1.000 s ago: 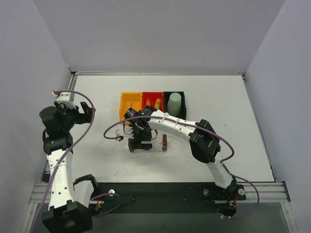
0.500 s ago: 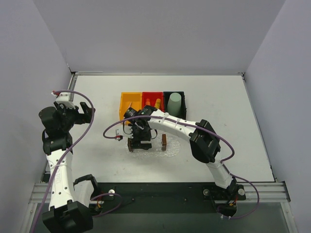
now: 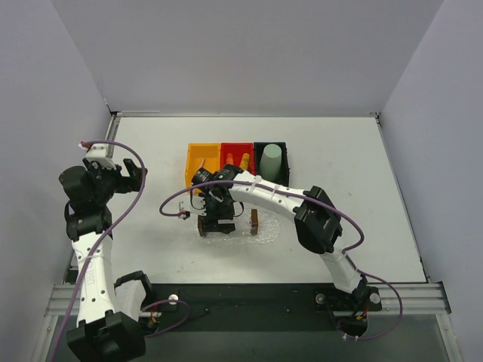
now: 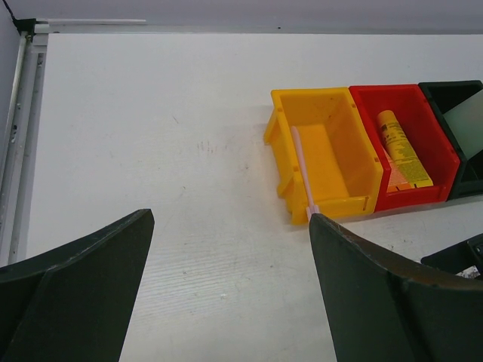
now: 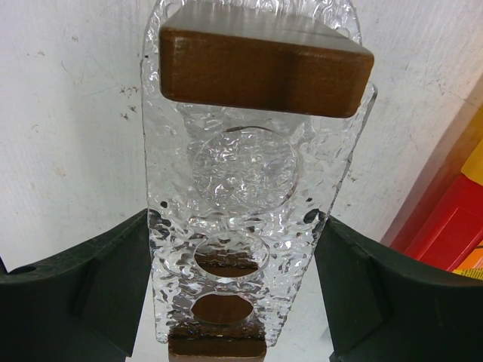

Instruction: Prepare toiletry sets of a toothbrush and toothpaste on the tray

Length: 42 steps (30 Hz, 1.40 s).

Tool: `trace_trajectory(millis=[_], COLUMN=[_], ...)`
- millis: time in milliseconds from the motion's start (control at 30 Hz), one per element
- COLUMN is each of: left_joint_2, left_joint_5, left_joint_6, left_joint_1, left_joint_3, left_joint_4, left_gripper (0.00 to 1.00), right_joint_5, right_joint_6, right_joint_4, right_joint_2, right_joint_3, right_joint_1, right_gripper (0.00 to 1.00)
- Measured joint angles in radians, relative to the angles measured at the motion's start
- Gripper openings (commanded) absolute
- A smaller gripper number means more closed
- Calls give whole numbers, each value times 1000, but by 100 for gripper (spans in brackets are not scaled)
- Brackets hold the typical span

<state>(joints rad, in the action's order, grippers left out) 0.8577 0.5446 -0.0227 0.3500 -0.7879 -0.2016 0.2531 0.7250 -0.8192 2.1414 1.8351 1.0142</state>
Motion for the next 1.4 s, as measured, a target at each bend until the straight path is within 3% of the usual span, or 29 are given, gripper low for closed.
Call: trace_trajectory(millis=[767, 900, 1067, 1400], left_joint_2=[-2, -2, -2, -2], left_joint_5=[14, 16, 18, 22], left_joint_6=[0, 0, 0, 0], left_joint_1=[14, 14, 14, 18], left_joint_3=[0, 0, 0, 0], left_joint_4=[0, 0, 0, 0], left_gripper=[95, 95, 95, 95], right_joint_5=[-2, -5, -11, -22], right_joint_6=[-18, -18, -18, -24], right_joint_4=[2, 6, 8, 8], right_joint_2=[0, 0, 0, 0], right_joint_3=[0, 0, 0, 0], right_joint_1=[8, 8, 8, 8], right_gripper=[53, 60, 77, 90])
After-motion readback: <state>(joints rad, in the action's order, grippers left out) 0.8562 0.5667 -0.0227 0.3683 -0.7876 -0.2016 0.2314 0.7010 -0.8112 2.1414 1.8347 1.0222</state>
